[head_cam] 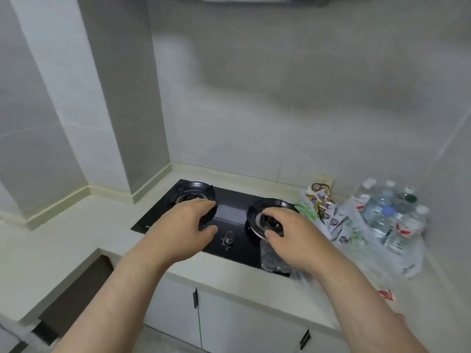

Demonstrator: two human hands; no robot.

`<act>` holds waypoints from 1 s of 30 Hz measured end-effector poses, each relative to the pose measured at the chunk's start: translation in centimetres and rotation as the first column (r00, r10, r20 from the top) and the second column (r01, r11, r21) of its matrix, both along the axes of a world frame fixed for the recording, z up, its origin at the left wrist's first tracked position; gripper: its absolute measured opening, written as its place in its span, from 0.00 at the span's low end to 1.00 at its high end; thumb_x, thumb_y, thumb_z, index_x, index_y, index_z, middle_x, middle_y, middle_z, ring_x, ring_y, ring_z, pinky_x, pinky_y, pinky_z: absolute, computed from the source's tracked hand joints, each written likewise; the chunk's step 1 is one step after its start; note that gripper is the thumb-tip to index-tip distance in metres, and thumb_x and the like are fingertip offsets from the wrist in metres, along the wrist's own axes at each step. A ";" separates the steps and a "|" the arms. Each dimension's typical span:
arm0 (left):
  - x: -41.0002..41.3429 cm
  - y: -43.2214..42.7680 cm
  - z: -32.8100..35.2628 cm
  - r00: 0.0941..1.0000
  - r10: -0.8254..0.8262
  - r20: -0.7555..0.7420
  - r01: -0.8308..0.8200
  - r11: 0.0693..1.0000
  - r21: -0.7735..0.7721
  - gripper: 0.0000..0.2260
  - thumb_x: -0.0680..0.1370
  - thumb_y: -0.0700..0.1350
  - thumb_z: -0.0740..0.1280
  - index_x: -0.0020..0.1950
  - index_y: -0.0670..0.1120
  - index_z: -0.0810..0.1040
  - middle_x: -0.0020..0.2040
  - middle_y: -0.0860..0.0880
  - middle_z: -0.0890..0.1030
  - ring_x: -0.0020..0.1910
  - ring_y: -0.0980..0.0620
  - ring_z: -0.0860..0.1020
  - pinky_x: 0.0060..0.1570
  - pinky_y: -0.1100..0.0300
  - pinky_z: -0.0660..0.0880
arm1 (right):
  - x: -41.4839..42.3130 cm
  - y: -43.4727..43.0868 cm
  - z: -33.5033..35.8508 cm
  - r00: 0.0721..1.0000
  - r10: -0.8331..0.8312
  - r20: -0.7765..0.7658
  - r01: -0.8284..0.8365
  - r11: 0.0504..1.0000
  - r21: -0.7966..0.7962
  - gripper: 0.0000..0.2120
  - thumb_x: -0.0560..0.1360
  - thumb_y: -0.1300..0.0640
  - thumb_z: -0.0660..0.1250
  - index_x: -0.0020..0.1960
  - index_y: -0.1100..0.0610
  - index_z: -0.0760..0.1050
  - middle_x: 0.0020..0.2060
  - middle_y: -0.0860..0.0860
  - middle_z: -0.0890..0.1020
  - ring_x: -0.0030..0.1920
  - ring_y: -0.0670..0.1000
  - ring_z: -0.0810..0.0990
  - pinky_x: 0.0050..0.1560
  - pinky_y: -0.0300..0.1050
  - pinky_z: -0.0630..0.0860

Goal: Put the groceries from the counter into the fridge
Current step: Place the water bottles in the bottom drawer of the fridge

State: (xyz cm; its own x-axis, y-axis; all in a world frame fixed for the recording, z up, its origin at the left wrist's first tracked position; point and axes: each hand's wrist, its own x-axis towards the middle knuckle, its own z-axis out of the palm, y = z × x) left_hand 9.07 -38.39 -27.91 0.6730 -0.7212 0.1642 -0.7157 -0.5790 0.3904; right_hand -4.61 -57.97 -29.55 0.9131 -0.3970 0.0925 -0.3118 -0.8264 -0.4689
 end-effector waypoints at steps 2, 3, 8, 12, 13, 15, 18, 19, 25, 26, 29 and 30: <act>-1.0 -3.0 -0.1 0.998 -0.066 0.006 0.066 0.998 -0.004 0.25 0.79 0.51 0.65 0.76 0.52 0.66 0.74 0.56 0.68 0.73 0.55 0.66 0.69 0.59 0.66 | -2.4 -2.3 0.1 0.998 -0.062 0.001 0.062 0.998 -0.008 0.23 0.80 0.52 0.62 0.74 0.45 0.65 0.72 0.42 0.70 0.70 0.46 0.69 0.65 0.40 0.67; -1.6 -4.5 -0.1 0.995 -0.096 0.012 0.096 0.995 -0.002 0.26 0.79 0.52 0.65 0.76 0.52 0.65 0.75 0.56 0.66 0.74 0.55 0.64 0.71 0.59 0.64 | -3.6 -3.4 0.2 0.996 -0.086 -0.002 0.086 0.996 -0.007 0.23 0.81 0.52 0.62 0.75 0.45 0.65 0.72 0.42 0.70 0.70 0.46 0.69 0.65 0.39 0.66; -4.8 -11.0 0.1 0.980 -0.197 0.039 0.197 0.980 0.004 0.26 0.79 0.53 0.64 0.77 0.52 0.64 0.76 0.57 0.65 0.74 0.56 0.63 0.70 0.60 0.63 | -9.1 -8.6 0.1 0.984 -0.177 0.002 0.177 0.984 0.007 0.24 0.81 0.51 0.61 0.76 0.45 0.63 0.74 0.42 0.67 0.73 0.45 0.65 0.69 0.41 0.64; -7.8 -16.0 0.3 0.963 -0.265 0.053 0.266 0.964 -0.003 0.25 0.79 0.52 0.64 0.76 0.53 0.65 0.75 0.57 0.67 0.73 0.56 0.64 0.69 0.61 0.64 | -12.8 -12.6 -0.3 0.970 -0.244 0.019 0.244 0.970 0.026 0.23 0.80 0.51 0.61 0.75 0.45 0.65 0.74 0.43 0.68 0.73 0.45 0.65 0.70 0.42 0.64; -8.6 -17.1 0.4 0.957 -0.283 0.055 0.284 0.959 -0.011 0.25 0.79 0.52 0.64 0.76 0.53 0.65 0.74 0.58 0.68 0.72 0.56 0.65 0.67 0.62 0.65 | -13.7 -13.5 -0.3 0.965 -0.260 0.029 0.259 0.966 0.023 0.23 0.80 0.51 0.62 0.74 0.45 0.65 0.73 0.43 0.69 0.72 0.45 0.67 0.69 0.41 0.65; -10.1 -19.3 0.4 0.948 -0.314 0.052 0.315 0.949 -0.017 0.24 0.79 0.50 0.64 0.75 0.53 0.67 0.72 0.58 0.70 0.70 0.56 0.68 0.64 0.63 0.66 | -15.4 -15.2 -0.3 0.957 -0.287 0.041 0.287 0.958 0.018 0.23 0.80 0.51 0.63 0.74 0.45 0.66 0.72 0.43 0.71 0.71 0.46 0.69 0.67 0.41 0.66; -11.7 -22.4 0.2 0.938 -0.344 0.047 0.345 0.938 -0.021 0.23 0.79 0.50 0.65 0.74 0.52 0.68 0.72 0.56 0.71 0.70 0.55 0.68 0.64 0.62 0.66 | -17.8 -17.6 -0.1 0.950 -0.310 0.041 0.310 0.951 0.003 0.22 0.80 0.52 0.63 0.74 0.46 0.67 0.71 0.44 0.71 0.70 0.47 0.69 0.66 0.40 0.66; -12.2 -23.4 0.0 0.935 -0.352 0.053 0.354 0.935 -0.024 0.24 0.79 0.51 0.65 0.75 0.52 0.67 0.72 0.56 0.70 0.71 0.55 0.68 0.65 0.62 0.66 | -18.5 -18.4 -0.1 0.947 -0.317 0.043 0.318 0.948 -0.006 0.23 0.80 0.52 0.63 0.74 0.46 0.67 0.71 0.44 0.71 0.71 0.46 0.69 0.66 0.39 0.65; -15.8 -28.5 -1.2 0.914 -0.400 0.061 0.402 0.915 -0.027 0.26 0.79 0.52 0.65 0.76 0.52 0.65 0.75 0.56 0.67 0.73 0.56 0.66 0.68 0.64 0.62 | -22.8 -23.0 -0.6 0.931 -0.360 0.058 0.360 0.933 0.002 0.23 0.80 0.52 0.63 0.75 0.47 0.66 0.72 0.43 0.70 0.72 0.45 0.67 0.68 0.38 0.63; -16.3 -29.2 -1.3 0.913 -0.403 0.064 0.405 0.913 -0.036 0.26 0.79 0.51 0.65 0.76 0.52 0.65 0.75 0.56 0.68 0.73 0.55 0.66 0.67 0.64 0.62 | -23.3 -23.7 -0.7 0.929 -0.364 0.061 0.365 0.931 0.002 0.23 0.80 0.52 0.63 0.74 0.47 0.66 0.72 0.43 0.70 0.72 0.45 0.67 0.69 0.39 0.64; -17.9 -31.2 -1.4 0.912 -0.406 0.067 0.409 0.910 -0.059 0.25 0.79 0.52 0.65 0.76 0.52 0.67 0.74 0.56 0.69 0.72 0.56 0.67 0.65 0.65 0.63 | -24.9 -25.6 -1.2 0.915 -0.397 0.067 0.398 0.917 -0.002 0.23 0.79 0.51 0.63 0.74 0.47 0.68 0.71 0.43 0.71 0.71 0.45 0.69 0.68 0.40 0.66; -18.4 -31.8 -1.5 0.910 -0.409 0.065 0.413 0.909 -0.061 0.24 0.79 0.51 0.65 0.75 0.52 0.67 0.73 0.57 0.69 0.72 0.56 0.67 0.65 0.64 0.64 | -25.4 -26.1 -1.4 0.912 -0.405 0.064 0.406 0.914 -0.011 0.23 0.79 0.51 0.63 0.73 0.47 0.68 0.70 0.44 0.72 0.69 0.46 0.71 0.67 0.40 0.67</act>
